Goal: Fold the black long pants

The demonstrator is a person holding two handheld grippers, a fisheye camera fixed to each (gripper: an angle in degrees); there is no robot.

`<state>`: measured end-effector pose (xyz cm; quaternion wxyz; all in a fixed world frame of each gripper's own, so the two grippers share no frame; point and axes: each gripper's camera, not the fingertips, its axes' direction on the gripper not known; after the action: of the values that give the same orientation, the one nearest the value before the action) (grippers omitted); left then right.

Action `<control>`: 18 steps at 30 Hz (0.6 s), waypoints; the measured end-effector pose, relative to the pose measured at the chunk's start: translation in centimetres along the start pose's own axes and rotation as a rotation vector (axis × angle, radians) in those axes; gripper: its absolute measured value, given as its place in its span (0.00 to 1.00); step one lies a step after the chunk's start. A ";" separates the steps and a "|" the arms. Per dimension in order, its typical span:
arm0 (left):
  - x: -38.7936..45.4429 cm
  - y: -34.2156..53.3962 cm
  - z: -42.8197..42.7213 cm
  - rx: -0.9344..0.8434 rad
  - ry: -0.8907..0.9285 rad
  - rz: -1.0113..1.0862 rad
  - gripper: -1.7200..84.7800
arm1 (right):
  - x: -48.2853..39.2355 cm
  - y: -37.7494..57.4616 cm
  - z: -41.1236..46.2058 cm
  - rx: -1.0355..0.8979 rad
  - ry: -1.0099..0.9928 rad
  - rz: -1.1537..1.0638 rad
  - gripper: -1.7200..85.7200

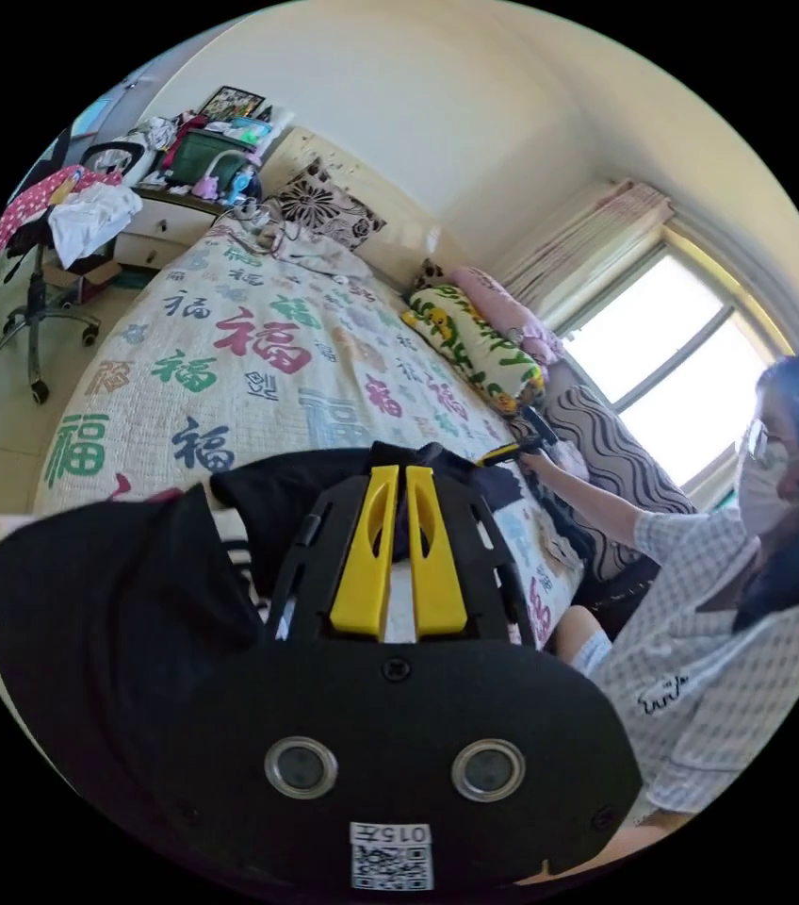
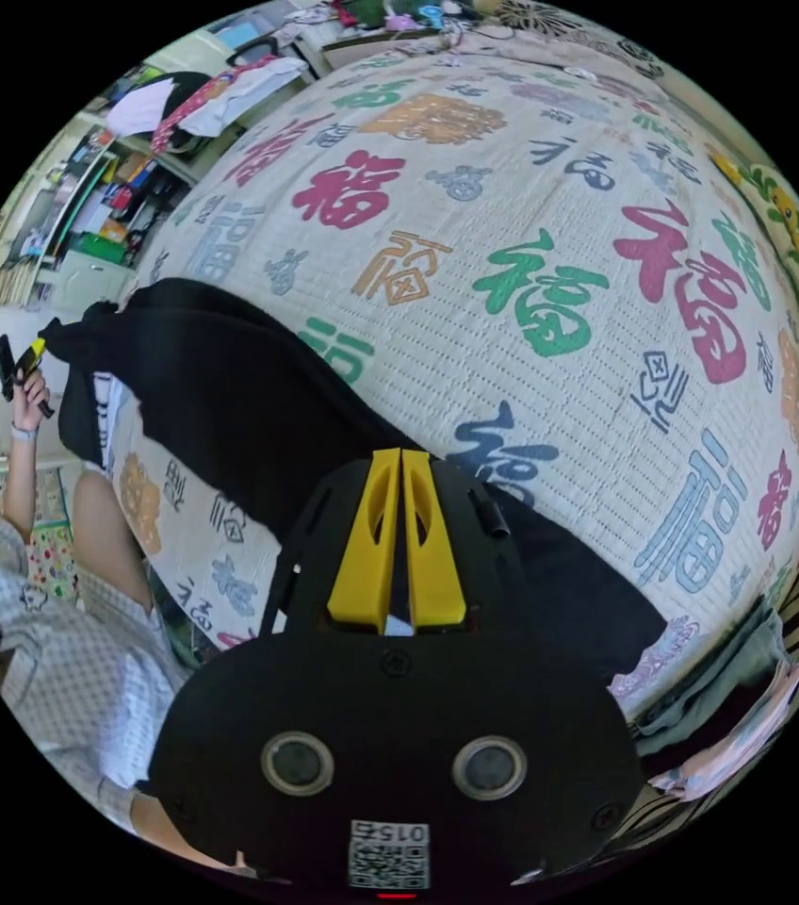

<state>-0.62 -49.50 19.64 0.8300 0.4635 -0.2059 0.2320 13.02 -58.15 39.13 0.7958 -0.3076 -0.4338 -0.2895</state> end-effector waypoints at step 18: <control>-4.6 16.3 -10.5 -0.216 -0.117 -0.226 0.04 | 1.0 16.4 -7.5 0.214 -0.209 0.371 0.11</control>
<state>-12.41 -33.75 22.94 0.8824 0.4046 -0.2243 0.0860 29.30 -53.35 32.83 0.8143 -0.3241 -0.4780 -0.0575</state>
